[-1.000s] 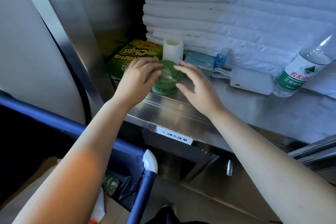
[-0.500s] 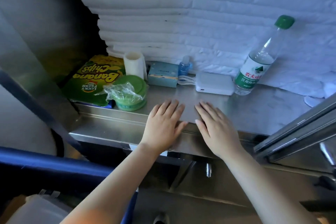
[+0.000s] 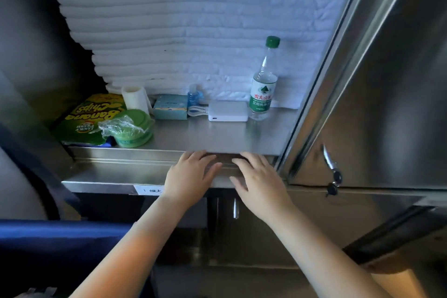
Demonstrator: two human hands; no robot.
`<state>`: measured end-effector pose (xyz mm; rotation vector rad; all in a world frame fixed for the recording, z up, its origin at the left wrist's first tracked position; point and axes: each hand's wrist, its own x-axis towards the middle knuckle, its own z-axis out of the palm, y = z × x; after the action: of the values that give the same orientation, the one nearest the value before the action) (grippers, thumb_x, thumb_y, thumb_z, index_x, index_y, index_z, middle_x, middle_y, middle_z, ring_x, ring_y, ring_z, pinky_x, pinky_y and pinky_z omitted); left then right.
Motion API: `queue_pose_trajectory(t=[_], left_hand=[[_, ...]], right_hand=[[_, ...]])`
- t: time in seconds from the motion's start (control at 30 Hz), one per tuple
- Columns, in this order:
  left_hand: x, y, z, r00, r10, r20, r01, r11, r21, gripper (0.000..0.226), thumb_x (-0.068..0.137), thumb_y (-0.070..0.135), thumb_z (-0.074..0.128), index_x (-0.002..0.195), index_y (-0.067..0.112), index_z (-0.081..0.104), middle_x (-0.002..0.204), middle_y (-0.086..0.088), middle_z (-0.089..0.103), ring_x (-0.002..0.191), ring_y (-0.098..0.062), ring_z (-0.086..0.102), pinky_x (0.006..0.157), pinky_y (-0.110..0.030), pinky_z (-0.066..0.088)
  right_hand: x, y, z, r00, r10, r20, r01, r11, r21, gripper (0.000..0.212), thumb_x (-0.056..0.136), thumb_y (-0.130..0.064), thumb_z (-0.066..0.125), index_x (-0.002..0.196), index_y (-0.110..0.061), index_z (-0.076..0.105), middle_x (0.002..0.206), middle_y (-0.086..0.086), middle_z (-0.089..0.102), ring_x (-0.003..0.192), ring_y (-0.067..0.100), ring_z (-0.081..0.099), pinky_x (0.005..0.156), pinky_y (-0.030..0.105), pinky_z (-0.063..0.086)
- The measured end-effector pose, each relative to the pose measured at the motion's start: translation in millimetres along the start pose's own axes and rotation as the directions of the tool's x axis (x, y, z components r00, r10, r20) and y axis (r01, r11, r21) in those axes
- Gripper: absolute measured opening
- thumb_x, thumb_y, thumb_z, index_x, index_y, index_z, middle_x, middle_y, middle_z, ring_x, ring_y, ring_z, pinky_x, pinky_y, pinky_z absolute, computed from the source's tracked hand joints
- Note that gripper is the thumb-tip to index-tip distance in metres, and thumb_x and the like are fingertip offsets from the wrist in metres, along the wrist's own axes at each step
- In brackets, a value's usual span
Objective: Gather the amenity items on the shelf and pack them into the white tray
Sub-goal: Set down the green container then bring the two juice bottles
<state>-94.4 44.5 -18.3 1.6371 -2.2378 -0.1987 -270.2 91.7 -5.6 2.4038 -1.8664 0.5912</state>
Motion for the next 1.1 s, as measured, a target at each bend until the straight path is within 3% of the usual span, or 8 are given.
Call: queue_pose_trajectory(t=[0.17,0.33,0.43,0.53,0.77,1.0,1.1], left_hand=[[-34.0,100.1,-23.2,0.979,0.166,-0.118,-0.184,0.970,-0.161,0.036,0.093,0.049,0.041,0.110,0.031,0.067,0.115,0.013,0.063,0.110,-0.012,0.054,0.086,-0.030,0.048],[-61.1,235.7,-38.9,0.869,0.454,-0.198,-0.490,0.847,-0.205,0.046,0.089,0.053,0.034,0.113,0.027,0.065,0.113,0.011,0.064,0.107,-0.012,0.056,0.083,-0.026,0.047],[-75.7,314.4,-36.9,0.775,0.595,-0.212,-0.631,0.743,-0.222,0.047,0.090,0.052,0.037,0.119,0.024,0.061,0.117,0.009,0.062,0.109,-0.014,0.055,0.087,-0.030,0.049],[-87.5,395.1,-38.2,0.664,0.709,-0.237,-0.748,0.621,-0.236,0.047,0.089,0.050,0.040,0.123,0.024,0.058,0.121,0.007,0.059,0.108,-0.017,0.056,0.088,-0.031,0.049],[-130.4,590.1,-19.2,0.360,0.899,-0.250,-0.918,0.295,-0.264,0.049,0.091,0.050,0.046,0.134,0.026,0.050,0.134,0.004,0.050,0.124,-0.015,0.044,0.101,-0.032,0.040],[-204.0,794.0,18.4,0.083,0.951,-0.298,-0.966,0.004,-0.259,0.058,0.090,0.054,0.043,0.142,0.030,0.036,0.141,0.005,0.042,0.128,-0.013,0.038,0.104,-0.029,0.033],[-222.4,868.3,37.0,-0.005,0.951,-0.310,-0.962,-0.089,-0.258,0.059,0.091,0.056,0.038,0.144,0.031,0.030,0.145,0.007,0.037,0.130,-0.012,0.036,0.104,-0.027,0.030]], right_hand=[[-80.0,37.5,-80.5,0.977,0.092,-0.190,-0.088,0.996,0.030,0.037,0.088,-0.032,0.062,0.120,-0.015,0.060,0.123,0.000,0.057,0.114,0.018,0.053,0.096,0.027,0.042],[-177.4,97.7,-163.7,0.906,0.243,-0.347,-0.279,0.959,-0.057,0.043,0.089,-0.043,0.052,0.124,-0.019,0.056,0.129,-0.003,0.052,0.120,0.016,0.048,0.099,0.028,0.039],[-241.7,134.3,-217.3,0.845,0.306,-0.438,-0.401,0.905,-0.141,0.045,0.088,-0.046,0.050,0.121,-0.017,0.058,0.128,-0.002,0.052,0.125,0.018,0.043,0.107,0.030,0.031],[-306.3,164.6,-276.5,0.775,0.381,-0.505,-0.534,0.821,-0.200,0.049,0.086,-0.047,0.052,0.123,-0.016,0.057,0.130,0.000,0.052,0.126,0.020,0.042,0.108,0.035,0.034],[-459.4,205.2,-387.9,0.503,0.546,-0.670,-0.822,0.541,-0.176,0.055,0.084,-0.047,0.058,0.129,-0.015,0.052,0.137,0.003,0.047,0.132,0.024,0.036,0.110,0.042,0.032],[-612.9,255.7,-465.7,0.251,0.605,-0.756,-0.962,0.243,-0.124,0.059,0.086,-0.049,0.054,0.135,-0.018,0.045,0.141,0.000,0.041,0.132,0.018,0.031,0.109,0.032,0.023],[-656.8,285.8,-490.7,0.188,0.609,-0.771,-0.981,0.148,-0.123,0.060,0.087,-0.050,0.053,0.138,-0.020,0.040,0.145,-0.002,0.037,0.136,0.015,0.026,0.111,0.030,0.021]])
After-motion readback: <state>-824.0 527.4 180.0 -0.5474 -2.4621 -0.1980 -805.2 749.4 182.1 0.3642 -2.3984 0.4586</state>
